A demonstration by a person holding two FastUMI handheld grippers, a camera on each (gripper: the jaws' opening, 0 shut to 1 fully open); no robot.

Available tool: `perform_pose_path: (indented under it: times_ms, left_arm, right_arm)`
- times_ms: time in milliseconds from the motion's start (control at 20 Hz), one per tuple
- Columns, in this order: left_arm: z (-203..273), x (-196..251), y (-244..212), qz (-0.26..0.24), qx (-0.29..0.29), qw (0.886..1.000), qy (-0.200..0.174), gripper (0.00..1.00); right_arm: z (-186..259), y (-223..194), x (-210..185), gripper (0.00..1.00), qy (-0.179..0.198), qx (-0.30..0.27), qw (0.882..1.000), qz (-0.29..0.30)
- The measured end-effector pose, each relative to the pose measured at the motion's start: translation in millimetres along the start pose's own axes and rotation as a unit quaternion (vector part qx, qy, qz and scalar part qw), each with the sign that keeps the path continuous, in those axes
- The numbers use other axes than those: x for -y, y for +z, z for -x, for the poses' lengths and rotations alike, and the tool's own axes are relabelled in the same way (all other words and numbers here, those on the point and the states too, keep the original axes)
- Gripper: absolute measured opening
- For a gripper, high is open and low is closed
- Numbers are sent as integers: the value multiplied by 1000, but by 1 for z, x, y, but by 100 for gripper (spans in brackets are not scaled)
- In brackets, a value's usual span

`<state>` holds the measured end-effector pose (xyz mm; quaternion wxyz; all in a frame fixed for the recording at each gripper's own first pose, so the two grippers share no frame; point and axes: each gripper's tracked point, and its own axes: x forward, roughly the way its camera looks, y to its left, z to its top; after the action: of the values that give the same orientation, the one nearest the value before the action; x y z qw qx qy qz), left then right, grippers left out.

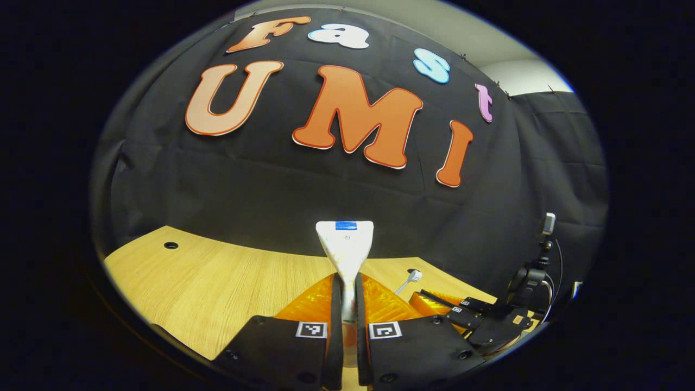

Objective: Put the toothbrush and toothpaste on the desktop into the cup, then pick up the cup and place it on the coaster on the desktop.

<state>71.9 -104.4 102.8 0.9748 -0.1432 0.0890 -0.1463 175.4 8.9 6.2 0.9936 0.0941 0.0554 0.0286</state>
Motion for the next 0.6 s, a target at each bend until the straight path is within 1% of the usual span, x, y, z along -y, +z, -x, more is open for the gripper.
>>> perform_pose_path:
  times_ms: [150, 200, 250, 300, 400, 450, 550, 600]
  left_arm:
    - [-16, 1, -4, 13, 10, 1000, -6, 14]
    - [-21, 3, -4, 20, 14, 1000, -13, 14]
    - [-25, 4, -4, 24, 20, 999, -17, 14]
    - [-30, 5, -2, 23, 27, 999, -18, 14]
    - [-40, 6, 2, 18, 42, 999, -20, 14]
    - [-43, 10, 4, 19, 50, 998, -26, 14]
    - [-50, 15, 8, 19, 62, 997, -34, 14]
    - [-53, 16, 10, 18, 68, 997, -35, 14]
  right_arm:
    - [6, 0, 1, 30, 4, -5, 1000, 0]
    - [8, 0, 1, 31, 3, -6, 1000, 4]
    - [9, 1, 2, 35, 2, -7, 1000, 7]
    - [11, 0, 2, 37, 4, -8, 1000, 7]
    - [14, 0, 1, 44, 7, -11, 1000, 6]
    - [15, 0, 1, 49, 7, -12, 1000, 7]
    - [18, -1, 2, 55, 7, -15, 1000, 12]
    - [20, -2, 3, 57, 7, -17, 1000, 15]
